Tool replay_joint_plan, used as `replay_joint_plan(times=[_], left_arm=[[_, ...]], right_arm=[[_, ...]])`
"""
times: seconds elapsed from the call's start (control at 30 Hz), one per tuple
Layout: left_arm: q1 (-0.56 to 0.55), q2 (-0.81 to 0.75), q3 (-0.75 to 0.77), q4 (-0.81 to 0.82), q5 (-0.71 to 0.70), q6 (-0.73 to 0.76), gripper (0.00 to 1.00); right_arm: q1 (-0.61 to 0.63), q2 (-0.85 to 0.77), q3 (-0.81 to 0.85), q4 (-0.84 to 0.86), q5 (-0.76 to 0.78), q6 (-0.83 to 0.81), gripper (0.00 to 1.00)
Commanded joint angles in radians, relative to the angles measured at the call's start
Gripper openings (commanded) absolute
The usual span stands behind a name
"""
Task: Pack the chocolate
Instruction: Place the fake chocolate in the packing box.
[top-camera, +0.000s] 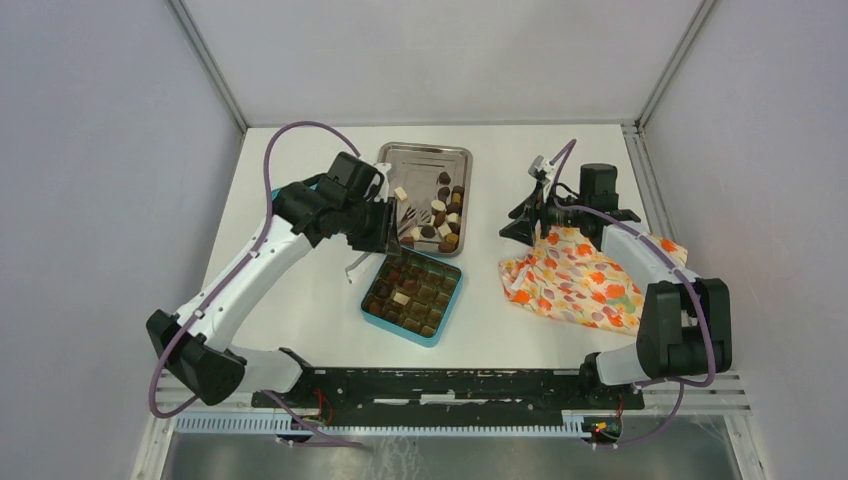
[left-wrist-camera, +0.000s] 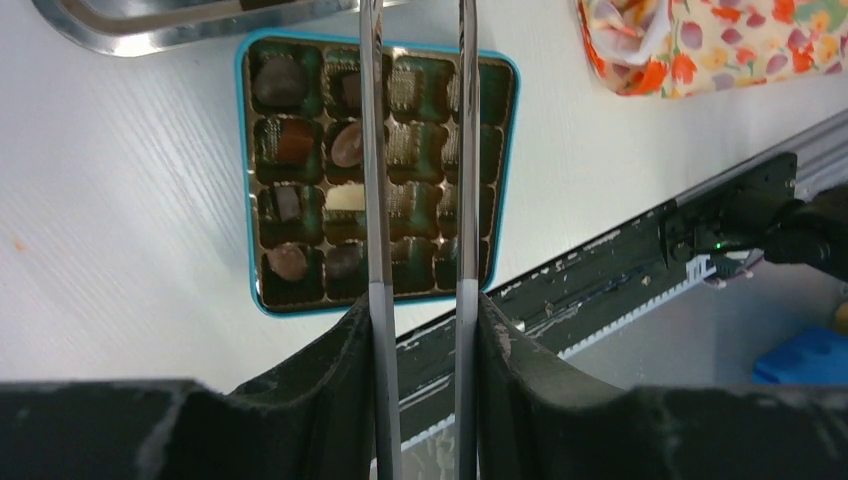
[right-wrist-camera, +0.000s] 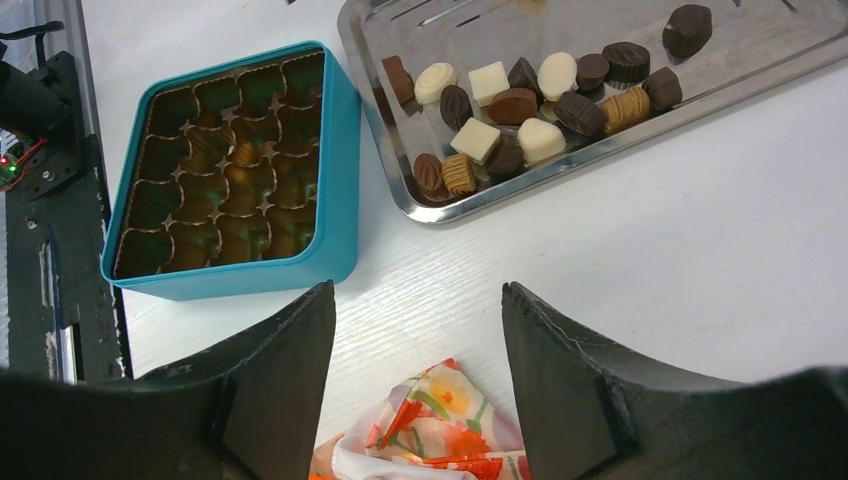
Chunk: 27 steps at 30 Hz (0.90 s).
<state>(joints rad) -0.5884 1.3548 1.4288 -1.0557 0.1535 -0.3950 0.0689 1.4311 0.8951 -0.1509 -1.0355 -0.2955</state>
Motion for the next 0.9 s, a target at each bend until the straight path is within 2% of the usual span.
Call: replay_joint_plan(times=[0.0,0.2,0.6,0.87], left_arm=[[-0.033,-0.064,-0.043,0.016,0.090,0.007,0.02],[-0.085,-0.069,-0.051,-0.041,0.120,-0.003,0.02],[-0.152,-0.028,-0.076,-0.102,0.074,0.001,0.02],[-0.191,0.021,-0.085,-0.092,0.027,0.004,0.08]], right_arm=[[-0.003,-0.016,-0.014,0.049,-0.031,0.007,0.67],[-0.003,-0.012,-0.025,0.058,-0.024,0.007,0.67],[-0.004,-0.007,-0.030,0.062,-0.018,0.007,0.67],[-0.004,-0.012,-0.036,0.064,-0.016,0.004,0.67]])
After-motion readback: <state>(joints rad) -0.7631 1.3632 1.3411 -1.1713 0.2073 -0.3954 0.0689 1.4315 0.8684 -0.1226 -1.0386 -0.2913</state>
